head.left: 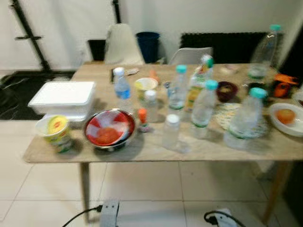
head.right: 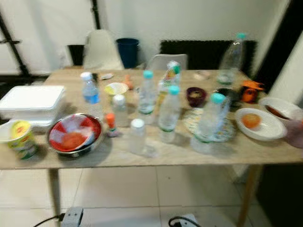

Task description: Restocking fridge

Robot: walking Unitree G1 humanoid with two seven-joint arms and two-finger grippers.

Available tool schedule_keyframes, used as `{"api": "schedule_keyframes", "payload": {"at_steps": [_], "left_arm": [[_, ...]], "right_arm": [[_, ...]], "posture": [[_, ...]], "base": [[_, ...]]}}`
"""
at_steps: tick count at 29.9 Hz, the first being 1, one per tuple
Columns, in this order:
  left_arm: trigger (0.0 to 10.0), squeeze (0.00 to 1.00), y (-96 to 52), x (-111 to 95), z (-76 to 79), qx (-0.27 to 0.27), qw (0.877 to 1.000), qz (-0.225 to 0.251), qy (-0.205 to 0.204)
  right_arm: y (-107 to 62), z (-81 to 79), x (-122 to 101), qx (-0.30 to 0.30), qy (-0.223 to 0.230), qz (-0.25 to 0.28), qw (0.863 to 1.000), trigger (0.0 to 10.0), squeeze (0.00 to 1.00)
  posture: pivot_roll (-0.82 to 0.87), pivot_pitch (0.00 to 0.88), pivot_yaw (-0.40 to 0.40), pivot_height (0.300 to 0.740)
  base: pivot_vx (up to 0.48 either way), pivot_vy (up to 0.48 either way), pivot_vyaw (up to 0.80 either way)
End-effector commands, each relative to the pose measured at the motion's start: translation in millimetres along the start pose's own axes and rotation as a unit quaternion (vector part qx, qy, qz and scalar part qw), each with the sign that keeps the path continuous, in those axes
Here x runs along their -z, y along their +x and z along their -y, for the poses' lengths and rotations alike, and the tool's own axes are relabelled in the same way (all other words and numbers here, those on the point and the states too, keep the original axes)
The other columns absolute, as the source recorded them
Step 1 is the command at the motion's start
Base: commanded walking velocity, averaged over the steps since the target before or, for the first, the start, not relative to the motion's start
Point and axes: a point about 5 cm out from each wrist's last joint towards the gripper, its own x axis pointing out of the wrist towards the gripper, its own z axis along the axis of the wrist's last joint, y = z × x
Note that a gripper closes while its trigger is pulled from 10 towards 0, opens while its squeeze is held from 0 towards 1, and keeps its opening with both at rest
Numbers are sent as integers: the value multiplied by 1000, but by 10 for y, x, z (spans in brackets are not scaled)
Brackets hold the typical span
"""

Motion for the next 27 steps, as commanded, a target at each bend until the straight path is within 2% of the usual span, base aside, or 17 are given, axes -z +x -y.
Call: {"api": "schedule_keyframes", "payload": {"at_steps": [1,5,8,12,27], "left_arm": [[10000,0,-1,8,0,0,1000,-1,0],[10000,0,-1,11,7,5,1000,-1,2],[10000,0,-2,31,14,10,1000,-7,14],[10000,0,-5,41,3,5,1000,-6,-5],[10000,0,-8,10,-38,-11,1000,-2,2]], "right_arm": [[-5,19,23,10,5,-1,1000,10000,0],[-7,36,24,20,4,0,1000,10000,0],[-9,47,35,23,3,-4,1000,10000,0],[-10,50,37,23,4,-4,1000,10000,0],[-3,31,10,21,-2,-2,1000,10000,0]], "posture": [[4,0,-26,740],[3,0,-25,740],[3,0,-24,740],[3,0,-26,740],[14,0,-26,740]], "base": [[0,0,444],[0,0,111],[0,-466,0],[0,-458,0],[0,0,0]]}}
